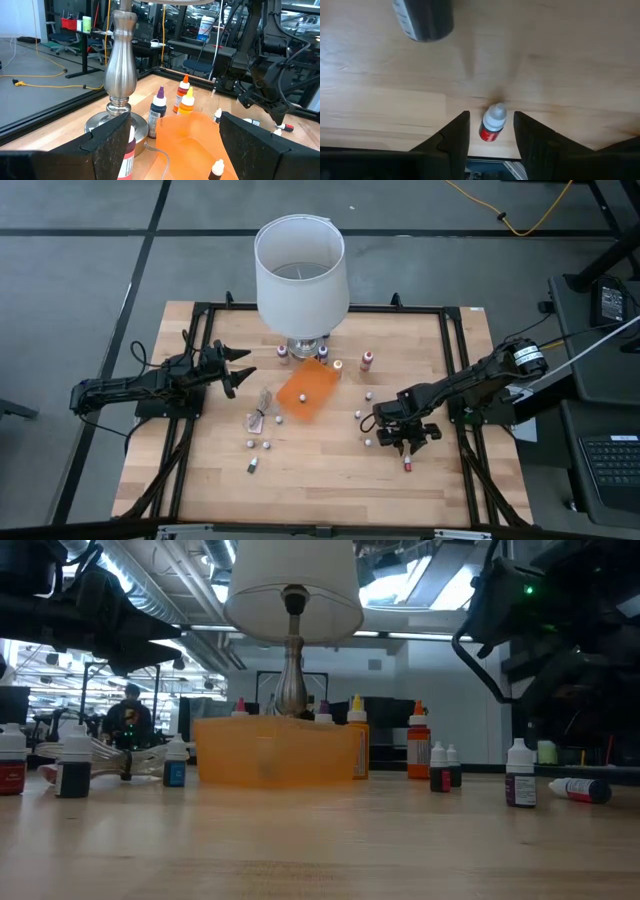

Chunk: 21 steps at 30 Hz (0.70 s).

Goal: Pick & Place food coloring
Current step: Put the small red food coloring bottle into the orange bin

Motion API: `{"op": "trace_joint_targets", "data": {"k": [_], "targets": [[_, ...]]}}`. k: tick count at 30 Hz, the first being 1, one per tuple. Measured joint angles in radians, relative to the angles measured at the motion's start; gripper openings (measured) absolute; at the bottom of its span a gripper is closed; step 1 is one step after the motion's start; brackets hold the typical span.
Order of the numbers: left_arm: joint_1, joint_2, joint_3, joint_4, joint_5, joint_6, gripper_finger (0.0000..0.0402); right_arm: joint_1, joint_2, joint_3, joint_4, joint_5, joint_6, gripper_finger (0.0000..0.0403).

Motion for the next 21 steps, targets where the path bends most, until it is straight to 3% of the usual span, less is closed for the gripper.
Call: {"op": "trace_joint_targets", "data": {"k": [9,21], "targets": [[0.000,0.000,0.000,0.000,0.000,0.000,0.0294,0.033,0.000,-0.031,0.105,0.026,0.103,0.0154],[0.000,0.000,0.000,0.000,0.000,0.000,0.0294,0.065,0.000,-0.051,0.132,0.036,0.111,0.0154]]}}
